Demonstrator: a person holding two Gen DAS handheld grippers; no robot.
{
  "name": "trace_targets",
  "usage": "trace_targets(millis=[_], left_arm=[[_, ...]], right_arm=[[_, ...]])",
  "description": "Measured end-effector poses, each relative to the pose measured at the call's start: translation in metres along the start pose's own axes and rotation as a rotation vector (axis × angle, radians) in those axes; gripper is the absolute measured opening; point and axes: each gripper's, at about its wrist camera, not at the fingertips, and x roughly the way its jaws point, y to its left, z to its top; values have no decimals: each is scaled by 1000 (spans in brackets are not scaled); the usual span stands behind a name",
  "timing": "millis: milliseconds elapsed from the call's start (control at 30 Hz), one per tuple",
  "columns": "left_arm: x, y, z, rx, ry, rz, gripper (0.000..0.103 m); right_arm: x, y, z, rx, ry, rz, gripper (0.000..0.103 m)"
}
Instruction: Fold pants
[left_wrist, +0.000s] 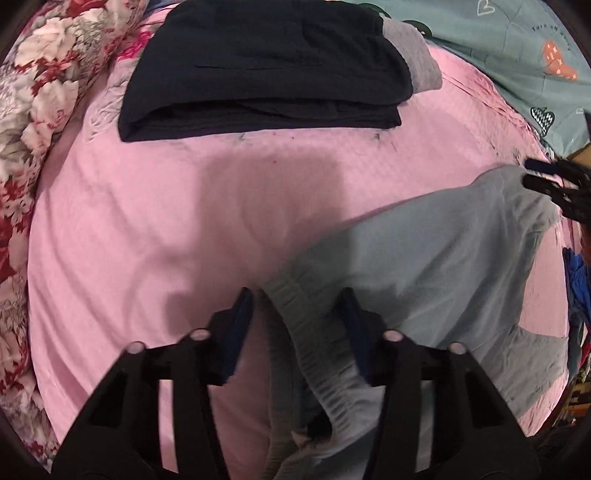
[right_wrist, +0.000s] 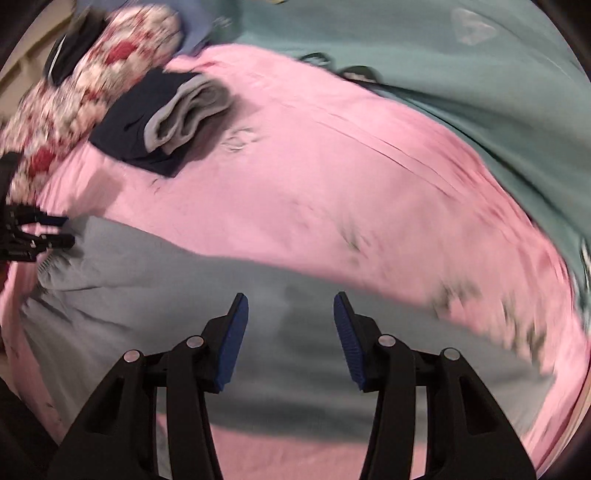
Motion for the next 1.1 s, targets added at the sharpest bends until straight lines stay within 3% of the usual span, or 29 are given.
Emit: trace_targets(millis=[33, 100, 133, 167, 200, 400, 500, 567, 600, 633, 667, 733, 833, 967, 1000, 1033, 1067, 1100], left_arm=[[2, -1, 1, 13, -10, 8, 28], [1, 0, 7, 21, -19, 1, 21], [1, 1, 9, 14, -32, -4, 20], [1, 3, 10, 8, -45, -1, 20], [-1, 6, 12, -2, -68, 8, 20], [-18, 42, 29, -137, -195, 42, 20], [1, 49, 33, -140, -153, 51, 22], [6, 46, 32, -101, -142, 80, 28], [5, 44, 34, -82, -133, 92, 35], [-1, 45, 36, -85, -132, 137, 66], [-10, 47, 37, -99, -160, 181, 79], [-29, 57, 42, -127, -219, 169, 79], [-38, 68, 57, -141, -224, 113, 79], [-13, 60, 65, -39, -129, 74, 76], [-4, 56, 67, -13, -97, 59, 73], [4, 53, 67, 7, -72, 51, 62], [11, 51, 68, 23, -48, 47, 44], [15, 48, 69, 41, -45, 61, 42]], right_arm=[[12, 7, 7, -57, 24, 2, 49], [33, 20, 12, -167, 81, -1, 46], [39, 23, 12, -206, 100, 13, 27], [40, 26, 13, -238, 101, 52, 20], [39, 27, 15, -252, 102, 61, 1], [22, 9, 49, -119, -44, 106, 2], [45, 18, 52, -132, -2, 79, 4], [53, 27, 53, -147, 3, 59, 15], [48, 25, 53, -137, -1, 52, 40], [41, 21, 53, -116, -21, 63, 51], [33, 16, 51, -104, -41, 94, 51], [19, 4, 49, -96, -55, 133, 51], [19, -15, 51, -99, -33, 66, 51], [36, -27, 45, -125, 68, 64, 51], [43, -24, 43, -163, 93, 47, 51], [43, -22, 41, -186, 85, 48, 46], [43, -22, 41, -190, 87, 68, 41], [41, -23, 43, -178, 93, 83, 23]])
